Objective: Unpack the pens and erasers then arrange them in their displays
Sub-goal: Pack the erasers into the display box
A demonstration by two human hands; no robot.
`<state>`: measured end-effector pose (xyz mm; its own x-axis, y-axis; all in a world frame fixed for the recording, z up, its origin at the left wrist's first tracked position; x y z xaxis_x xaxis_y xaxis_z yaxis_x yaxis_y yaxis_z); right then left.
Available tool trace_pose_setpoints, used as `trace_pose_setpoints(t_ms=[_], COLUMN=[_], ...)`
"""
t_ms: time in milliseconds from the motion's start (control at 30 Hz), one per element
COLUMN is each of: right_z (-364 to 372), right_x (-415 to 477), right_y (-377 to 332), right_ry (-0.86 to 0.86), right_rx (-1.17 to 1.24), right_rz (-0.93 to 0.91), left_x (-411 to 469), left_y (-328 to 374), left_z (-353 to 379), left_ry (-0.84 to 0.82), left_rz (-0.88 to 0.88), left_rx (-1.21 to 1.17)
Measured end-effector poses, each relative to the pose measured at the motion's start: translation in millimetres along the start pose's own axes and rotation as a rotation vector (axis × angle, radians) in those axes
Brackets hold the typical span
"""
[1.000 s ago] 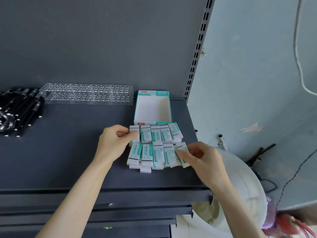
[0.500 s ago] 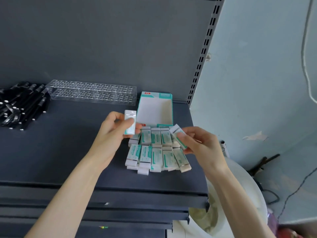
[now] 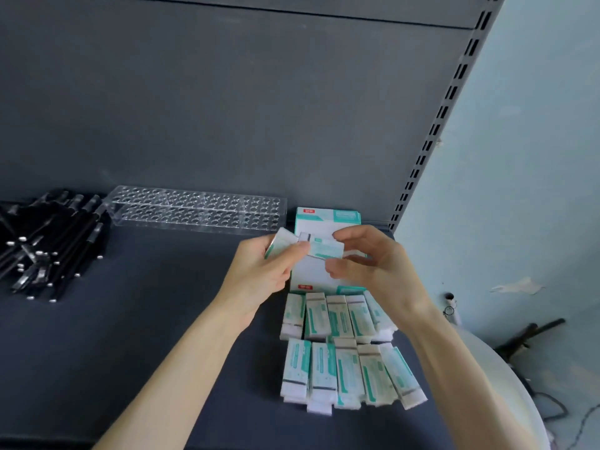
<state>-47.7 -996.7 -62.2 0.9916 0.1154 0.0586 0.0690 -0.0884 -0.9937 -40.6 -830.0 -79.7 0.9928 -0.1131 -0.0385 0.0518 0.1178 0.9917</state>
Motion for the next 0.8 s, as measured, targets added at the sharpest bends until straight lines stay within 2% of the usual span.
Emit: trace_pose_setpoints(t_ms=[100,233,333,433,600,667,800], right_z=[5.0,5.0,0.4,-2.4,-4.6,-5.6,5.7], right_x=[13.1,29.8,47.6,68.4,79.5,76.1,64.5], right_y=[6.1,14.9,24.4,33.5,33.6,28.5,18.0], right_ry=[0.065,0.188,0.235,0.229,0.184,0.164,0.009], right_rx=[-0.101,-0.422,-0.68,-0.807,-0.786,-0.671,-0.428], right_rz=[-0.018,-0.081,-0.098,-0.058,-0.014,-0.013,-0.047], left_x=[17.2,34.4,40.8,45.0,44.2,45.0,47.1], left_y=[-6.1,-18.1,-30.7,-42.6,-48.5,-46.8,-39.9], left_z=[-10.8,-14.0,-15.5,-19.2,-20.4,-21.6,-21.9], left_ry=[0.011,0.01,0.107,0.198,0.205,0.192,0.114], left_rz=[-0.024,-0.057,-0.065,-0.068,-0.035,-0.036,-0.075], left_rx=[-0.018,-0.033,-0.069,-0.1,-0.127,-0.175,-0.23])
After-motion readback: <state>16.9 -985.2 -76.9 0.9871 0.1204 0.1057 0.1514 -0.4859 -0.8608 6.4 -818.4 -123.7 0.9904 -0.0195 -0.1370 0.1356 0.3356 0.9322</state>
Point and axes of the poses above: each hand's wrist, its own x-axis towards the middle knuckle, its own z-axis out of the palm, y = z × x, the point moved 4 cm from there along x, towards the middle knuckle, and after that the axes turned 3 degrees about -x, right-handed, at the moved point
